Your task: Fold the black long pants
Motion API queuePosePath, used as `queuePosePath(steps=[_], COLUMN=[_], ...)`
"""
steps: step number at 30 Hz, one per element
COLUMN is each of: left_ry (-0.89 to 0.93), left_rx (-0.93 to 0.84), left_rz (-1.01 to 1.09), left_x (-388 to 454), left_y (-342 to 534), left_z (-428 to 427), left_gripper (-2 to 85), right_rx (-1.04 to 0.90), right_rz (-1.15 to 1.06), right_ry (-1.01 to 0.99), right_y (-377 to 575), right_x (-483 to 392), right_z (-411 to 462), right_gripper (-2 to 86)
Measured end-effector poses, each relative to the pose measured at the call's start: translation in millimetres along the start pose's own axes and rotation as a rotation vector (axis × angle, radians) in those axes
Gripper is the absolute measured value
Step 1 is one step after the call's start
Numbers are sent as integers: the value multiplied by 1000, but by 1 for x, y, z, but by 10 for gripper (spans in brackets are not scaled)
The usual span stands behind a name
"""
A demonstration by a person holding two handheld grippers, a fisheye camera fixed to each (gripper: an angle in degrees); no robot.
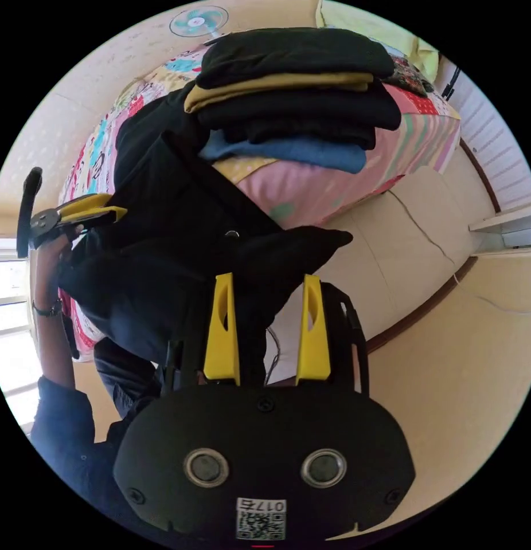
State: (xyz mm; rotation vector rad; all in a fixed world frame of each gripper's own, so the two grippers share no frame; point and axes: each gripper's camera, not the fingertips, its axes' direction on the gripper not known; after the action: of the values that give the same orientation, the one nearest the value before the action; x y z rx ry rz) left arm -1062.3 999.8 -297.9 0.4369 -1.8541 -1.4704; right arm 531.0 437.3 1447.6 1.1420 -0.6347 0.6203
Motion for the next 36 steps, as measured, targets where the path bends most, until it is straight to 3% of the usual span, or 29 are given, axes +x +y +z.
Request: queuePosePath(steps=[3,6,9,12,15,16,22,26,27,28,32,36], left_ry=[77,92,189,399,713,744,711,752,761,770,770,659], left_rx=[-41,-52,30,144,292,322,410,462,479,503,602,804], left_rz=[-7,37,43,27,68,89,222,247,255,251,189,27], left_x=[-6,3,6,3,5,13,70,84,85,83,60,22], left_y=[-2,9,35,71,112,128,189,222,235,249,304,403], left_z=[-2,-17,-42,-75,-115,-130,-205,-245,-259,-273,-324,-404], left_gripper=[140,57,43,37,33,32,29,30,30,31,30,29], right_rx=[-30,-96,19,143,177,189,138,91,76,44,48,173], right_rz=[57,130,199,301,267,236,221,249,246,202,-21,-402], right_ry=[-209,-408,-676,-761,-783,-781,-654,-809,-880,-902,-1019,-1227], right_y=[29,47,67,75,62,58,38,43,49,54,81,122], right_x=[38,74,104,119,100,86,37,26,22,13,-31,-87], right_z=[0,12,3,-24,-59,-75,-83,-62,-60,-62,-104,-228], right_gripper=[138,138,139,172,200,206,205,171,124,47,33,25])
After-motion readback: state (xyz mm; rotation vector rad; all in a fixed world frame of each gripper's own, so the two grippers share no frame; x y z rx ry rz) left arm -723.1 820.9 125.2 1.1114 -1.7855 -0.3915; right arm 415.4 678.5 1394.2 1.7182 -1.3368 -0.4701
